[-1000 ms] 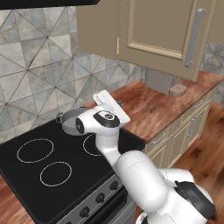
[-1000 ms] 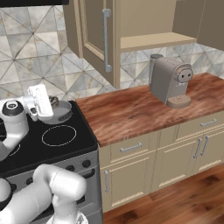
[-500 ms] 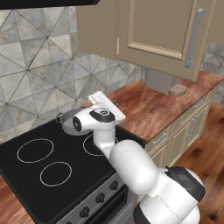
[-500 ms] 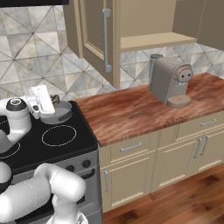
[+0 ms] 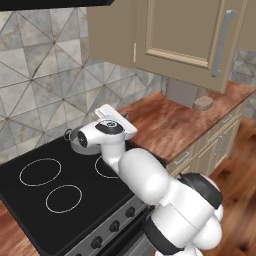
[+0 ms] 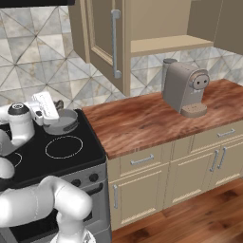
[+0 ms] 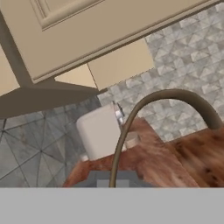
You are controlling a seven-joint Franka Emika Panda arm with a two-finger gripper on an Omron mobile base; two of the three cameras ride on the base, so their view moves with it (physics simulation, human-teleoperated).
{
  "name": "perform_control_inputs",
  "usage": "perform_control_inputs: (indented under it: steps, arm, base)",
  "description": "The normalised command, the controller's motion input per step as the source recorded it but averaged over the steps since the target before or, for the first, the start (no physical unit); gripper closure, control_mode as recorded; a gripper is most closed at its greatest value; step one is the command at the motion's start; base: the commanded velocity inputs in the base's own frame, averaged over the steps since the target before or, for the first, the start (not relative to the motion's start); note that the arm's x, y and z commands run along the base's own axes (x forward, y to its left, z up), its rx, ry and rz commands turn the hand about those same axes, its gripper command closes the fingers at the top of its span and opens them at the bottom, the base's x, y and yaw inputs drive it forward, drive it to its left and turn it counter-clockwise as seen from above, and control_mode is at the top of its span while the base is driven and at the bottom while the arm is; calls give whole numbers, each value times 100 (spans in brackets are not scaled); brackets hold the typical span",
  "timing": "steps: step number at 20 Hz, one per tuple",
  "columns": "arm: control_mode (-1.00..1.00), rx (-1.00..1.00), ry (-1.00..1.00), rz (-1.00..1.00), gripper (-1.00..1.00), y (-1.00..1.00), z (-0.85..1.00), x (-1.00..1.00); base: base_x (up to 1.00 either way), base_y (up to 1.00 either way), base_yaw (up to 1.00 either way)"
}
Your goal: Open the cabinet and move the ladle to the pot. Then close the cabinet.
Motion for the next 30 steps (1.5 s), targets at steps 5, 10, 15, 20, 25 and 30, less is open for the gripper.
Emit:
perform_control_inputs:
  steps: [5, 10, 15, 20, 25, 30]
  arm:
    - [-100, 0, -10, 0, 100, 9, -19, 25]
    - [-100, 0, -11, 0, 100, 6, -36, 18]
    - [-100, 0, -14, 0, 100, 4, -45, 16]
    - [-100, 0, -20, 0, 100, 9, -44, 8]
    - [-100, 0, -23, 0, 100, 7, -37, 9]
    - [-100, 0, -28, 0, 100, 0, -15, 13]
  base:
    - [0, 0, 0]
    - [0, 0, 0]
    - [0, 0, 0]
    - [0, 0, 0]
    - [0, 0, 0]
    - [0, 0, 0]
